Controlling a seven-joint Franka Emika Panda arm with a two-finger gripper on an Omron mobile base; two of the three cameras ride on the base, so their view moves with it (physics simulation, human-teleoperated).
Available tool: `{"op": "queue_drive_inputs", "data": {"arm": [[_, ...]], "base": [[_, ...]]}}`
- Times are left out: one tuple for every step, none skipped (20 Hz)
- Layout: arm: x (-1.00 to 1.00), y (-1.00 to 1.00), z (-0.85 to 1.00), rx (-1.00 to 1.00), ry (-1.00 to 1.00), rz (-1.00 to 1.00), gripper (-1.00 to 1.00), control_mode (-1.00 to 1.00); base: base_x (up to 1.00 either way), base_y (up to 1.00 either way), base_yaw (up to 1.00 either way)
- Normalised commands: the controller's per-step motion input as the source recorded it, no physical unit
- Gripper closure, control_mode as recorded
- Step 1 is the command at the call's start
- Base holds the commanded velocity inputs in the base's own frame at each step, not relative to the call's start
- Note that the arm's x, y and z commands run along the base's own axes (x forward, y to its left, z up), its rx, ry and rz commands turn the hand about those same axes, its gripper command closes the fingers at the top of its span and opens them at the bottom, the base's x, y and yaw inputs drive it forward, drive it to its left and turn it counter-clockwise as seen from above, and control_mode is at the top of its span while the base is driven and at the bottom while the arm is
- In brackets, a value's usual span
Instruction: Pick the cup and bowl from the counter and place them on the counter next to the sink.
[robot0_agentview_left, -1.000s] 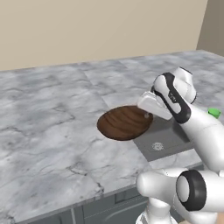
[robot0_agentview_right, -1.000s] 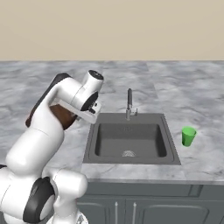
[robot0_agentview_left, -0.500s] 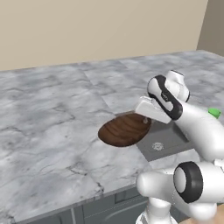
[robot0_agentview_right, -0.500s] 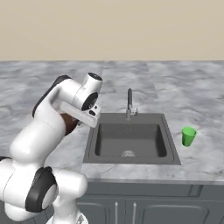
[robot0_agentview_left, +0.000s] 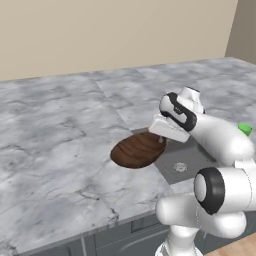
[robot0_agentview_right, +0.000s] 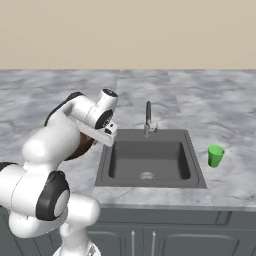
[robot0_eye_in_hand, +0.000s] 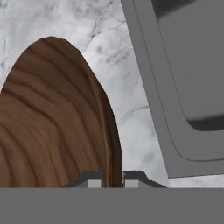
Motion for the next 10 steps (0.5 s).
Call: {"op": "queue_drive_inputs", "data": {"arm": [[0.33,0.06,-0.35,0.01,-0.11,0.0,1.0,-1.0],[0.28,0.06,-0.35,0.02,-0.13,0.0,1.0,-1.0],[0.24,0.09,-0.34,0.01,-0.11,0.0,1.0,-1.0],[0.16,0.11,-0.36,0.0,-0.08,0.0,1.0,-1.0],[0.1,0.11,-0.4,0.0,0.0,0.0,1.0,-1.0],[0.03,0.14,-0.41,0.0,0.0,0.0,1.0,-1.0],[0.0,0.12,-0.41,0.0,0.0,0.0,1.0,-1.0],[0.0,0.09,-0.38,0.0,0.02,0.0,1.0,-1.0],[0.0,0.09,-0.34,0.0,0.04,0.0,1.0,-1.0],[0.0,0.06,-0.36,0.0,0.04,0.0,1.0,-1.0]], "base": [[0.0,0.0,0.0],[0.0,0.0,0.0],[0.0,0.0,0.0],[0.0,0.0,0.0],[0.0,0.0,0.0],[0.0,0.0,0.0],[0.0,0.0,0.0],[0.0,0.0,0.0],[0.0,0.0,0.0],[0.0,0.0,0.0]]}}
